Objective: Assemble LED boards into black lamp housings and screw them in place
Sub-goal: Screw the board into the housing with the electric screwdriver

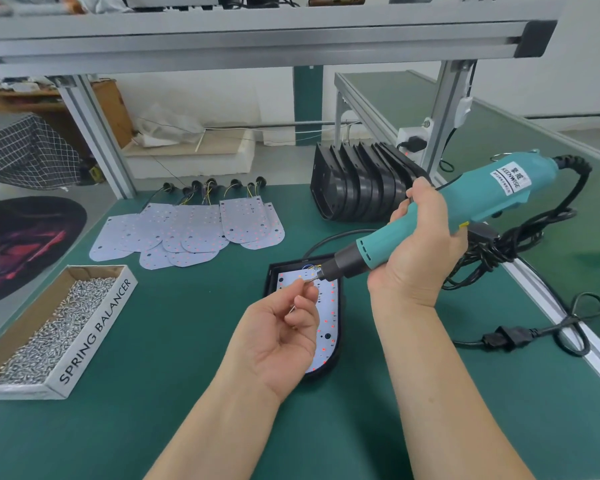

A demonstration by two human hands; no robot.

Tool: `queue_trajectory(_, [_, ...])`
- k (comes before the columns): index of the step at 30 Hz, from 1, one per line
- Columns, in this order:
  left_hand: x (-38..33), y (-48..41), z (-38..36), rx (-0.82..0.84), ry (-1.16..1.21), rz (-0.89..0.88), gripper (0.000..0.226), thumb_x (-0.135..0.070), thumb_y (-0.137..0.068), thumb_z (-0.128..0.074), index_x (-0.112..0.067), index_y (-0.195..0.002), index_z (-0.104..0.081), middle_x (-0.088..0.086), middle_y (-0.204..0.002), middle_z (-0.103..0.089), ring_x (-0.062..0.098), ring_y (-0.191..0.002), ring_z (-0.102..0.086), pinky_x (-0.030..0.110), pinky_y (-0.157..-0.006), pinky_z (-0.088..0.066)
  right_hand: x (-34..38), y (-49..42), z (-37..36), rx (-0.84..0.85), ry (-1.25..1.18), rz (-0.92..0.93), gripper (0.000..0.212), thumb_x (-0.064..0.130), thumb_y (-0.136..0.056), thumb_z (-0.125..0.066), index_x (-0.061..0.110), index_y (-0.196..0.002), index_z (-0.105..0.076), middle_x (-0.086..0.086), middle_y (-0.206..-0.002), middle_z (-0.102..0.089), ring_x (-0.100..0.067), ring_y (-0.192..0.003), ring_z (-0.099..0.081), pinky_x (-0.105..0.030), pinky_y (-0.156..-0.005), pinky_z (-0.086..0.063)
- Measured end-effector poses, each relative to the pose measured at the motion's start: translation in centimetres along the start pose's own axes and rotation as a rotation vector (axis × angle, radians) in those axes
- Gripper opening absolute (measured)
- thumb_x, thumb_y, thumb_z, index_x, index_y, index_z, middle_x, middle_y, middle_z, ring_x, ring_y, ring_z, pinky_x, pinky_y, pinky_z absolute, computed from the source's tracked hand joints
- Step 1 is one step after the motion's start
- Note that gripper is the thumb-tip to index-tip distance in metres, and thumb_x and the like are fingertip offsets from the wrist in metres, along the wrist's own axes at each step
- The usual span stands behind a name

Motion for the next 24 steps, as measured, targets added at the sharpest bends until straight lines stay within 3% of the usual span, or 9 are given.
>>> queue_trajectory(4, [0.2, -0.2, -0.5, -0.047, 0.143, -0.122, 0.004, 0.003, -0.09, -0.064, 0.006, -0.093, -0.066, 0.017, -0.071, -0.065, 0.012, -0.047, -0.054, 0.014, -0.037, -0.041, 0.0, 1.0, -0.1, -0.046, 0.009, 0.046, 0.026, 0.009, -0.088, -0.071, 0.021, -0.069, -0.058, 0.012, -0.057, -0.054, -0.007, -0.052, -0.05, -0.019, -0.053, -0.044])
queue_trajectory(8, [-0.5, -0.3, -1.1, -0.057, 0.236, -0.172, 0.002, 0.002, -0.091, -0.065, 0.003, -0.09, -0.064, 0.015, -0.071, -0.064, 0.012, -0.052, -0.055, 0.014, -0.039, -0.044, -0.6, 2.2, 0.1, -0.091, 0.086, 0.072, 0.021, 0.027, -0.084, -0.074, 0.018, -0.075, -0.057, 0.008, -0.06, -0.055, -0.009, -0.057, -0.052, -0.022, -0.057, -0.046])
queue_trajectory(12, [-1.6, -0.3, -1.3, -0.061, 0.259, -0.221, 0.003, 0.004, -0.09, -0.065, 0.002, -0.089, -0.064, 0.014, -0.073, -0.063, 0.012, -0.05, -0.056, 0.014, -0.041, -0.045, -0.8, 3.1, 0.0, -0.015, 0.116, 0.127, 0.028, 0.033, -0.086, -0.071, 0.013, -0.074, -0.056, 0.006, -0.062, -0.056, -0.008, -0.059, -0.054, -0.017, -0.059, -0.047])
queue_trajectory(18, [-2.7, -1.1, -0.8, -0.08, 0.149, -0.321, 0.007, 0.003, -0.09, -0.066, 0.001, -0.083, -0.065, 0.011, -0.065, -0.065, 0.01, -0.044, -0.055, 0.011, -0.042, -0.044, -0.8, 3.6, -0.3, 0.06, 0.162, 0.178, 0.025, 0.025, -0.091, -0.067, 0.007, -0.079, -0.054, 0.009, -0.062, -0.055, -0.006, -0.06, -0.053, -0.016, -0.062, -0.047])
queue_trajectory(22, [-2.5, -1.2, -0.1, -0.046, 0.034, -0.325, 0.008, -0.002, -0.089, -0.069, 0.005, -0.086, -0.067, 0.013, -0.069, -0.067, 0.01, -0.046, -0.056, 0.013, -0.041, -0.043, -1.0, 2.7, 0.2, 0.007, 0.118, 0.098, 0.022, 0.024, -0.089, -0.07, 0.017, -0.074, -0.056, 0.007, -0.059, -0.054, -0.008, -0.056, -0.052, -0.018, -0.057, -0.046])
queue_trajectory(24, [-3.3, -1.1, 0.9, -0.055, -0.135, -0.362, 0.018, -0.013, -0.086, -0.074, 0.004, -0.086, -0.068, 0.008, -0.067, -0.066, 0.009, -0.047, -0.056, 0.015, -0.038, -0.041, -0.7, 2.0, 0.2, -0.001, 0.09, 0.082, 0.023, 0.023, -0.09, -0.07, 0.018, -0.073, -0.056, 0.008, -0.059, -0.054, -0.009, -0.055, -0.051, -0.02, -0.057, -0.046])
Point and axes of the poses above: each hand's wrist, its own y-axis away from the middle knuckle, its own z-axis out of the back of the hand, x = y × z, the point moved 7 cm from there along -y, towards the middle knuckle
